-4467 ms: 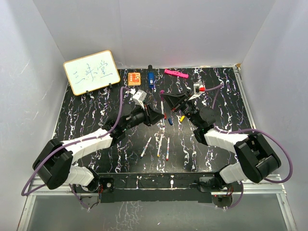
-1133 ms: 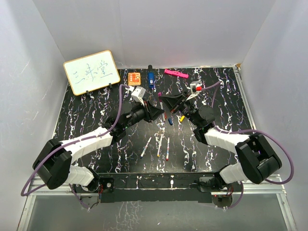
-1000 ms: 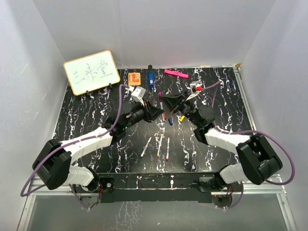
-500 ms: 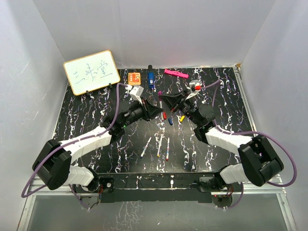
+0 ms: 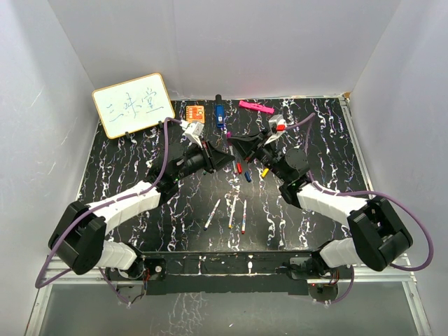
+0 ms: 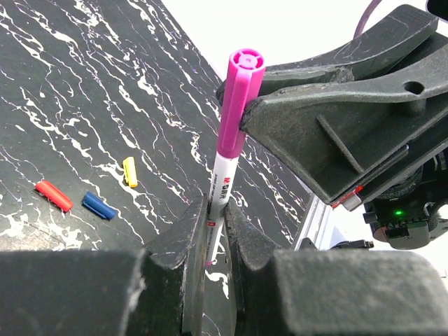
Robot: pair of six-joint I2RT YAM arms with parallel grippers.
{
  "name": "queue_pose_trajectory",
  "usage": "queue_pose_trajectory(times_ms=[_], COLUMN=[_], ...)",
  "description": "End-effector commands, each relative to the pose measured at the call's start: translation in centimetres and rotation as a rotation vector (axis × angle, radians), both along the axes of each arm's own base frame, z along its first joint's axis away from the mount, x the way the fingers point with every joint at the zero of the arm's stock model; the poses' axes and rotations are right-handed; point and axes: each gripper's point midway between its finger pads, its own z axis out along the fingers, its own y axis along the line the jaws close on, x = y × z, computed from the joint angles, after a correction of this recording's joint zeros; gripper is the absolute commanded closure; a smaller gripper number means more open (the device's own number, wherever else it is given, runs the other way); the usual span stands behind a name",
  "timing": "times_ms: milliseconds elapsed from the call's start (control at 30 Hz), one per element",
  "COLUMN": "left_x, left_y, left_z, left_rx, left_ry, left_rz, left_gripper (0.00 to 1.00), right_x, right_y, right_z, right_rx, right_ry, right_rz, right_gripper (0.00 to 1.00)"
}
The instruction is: Insert the pens into the pen caps
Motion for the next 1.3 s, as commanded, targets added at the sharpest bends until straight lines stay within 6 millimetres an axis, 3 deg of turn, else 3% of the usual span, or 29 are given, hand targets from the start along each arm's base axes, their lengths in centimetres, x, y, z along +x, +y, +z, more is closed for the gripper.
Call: queue_pose_trajectory(times_ms=[0,300,633,800,900,1133,1267], left_x=[2.2,2.1,1.9,2.1,2.4,3.1,4.3], left_y=[2.4,3.2,2.9,3.3,3.9,5.3,6.5], left_z=[13.9,14.8,11.2,7.2,4.1,-3.5,-6.1], left_rx=[-0.258,-0.254,-0.216,-0.112,-0.015,0.206,0.294], left_ry=[-0.334,-0.362,-0.276,-0.199,-0.143,-0.003,0.044], left_rz=[0.126,0.149,0.130,0.151,0.186,0.237,0.279], left_gripper=[1.00,1.00,1.00,1.00,1.00,1.00,1.00], right_x=[-1.9,-1.9,0.1,1.3,1.9,2.5,1.9], right_y=[1.7,1.8,1.6,1.6,1.1,-1.6,-3.7], right_z=[-8.5,-9.0,-5.6,-2.7,-0.7,4.6,5.6], right_rx=[-0.198,-0.204,-0.147,-0.116,-0.096,-0.022,0.021], right_ry=[0.198,0.210,0.159,0.115,0.073,-0.027,-0.046], right_rz=[0.097,0.085,0.003,-0.037,-0.083,-0.226,-0.301], right_gripper=[1.00,1.00,1.00,0.99,0.70,0.53,0.43])
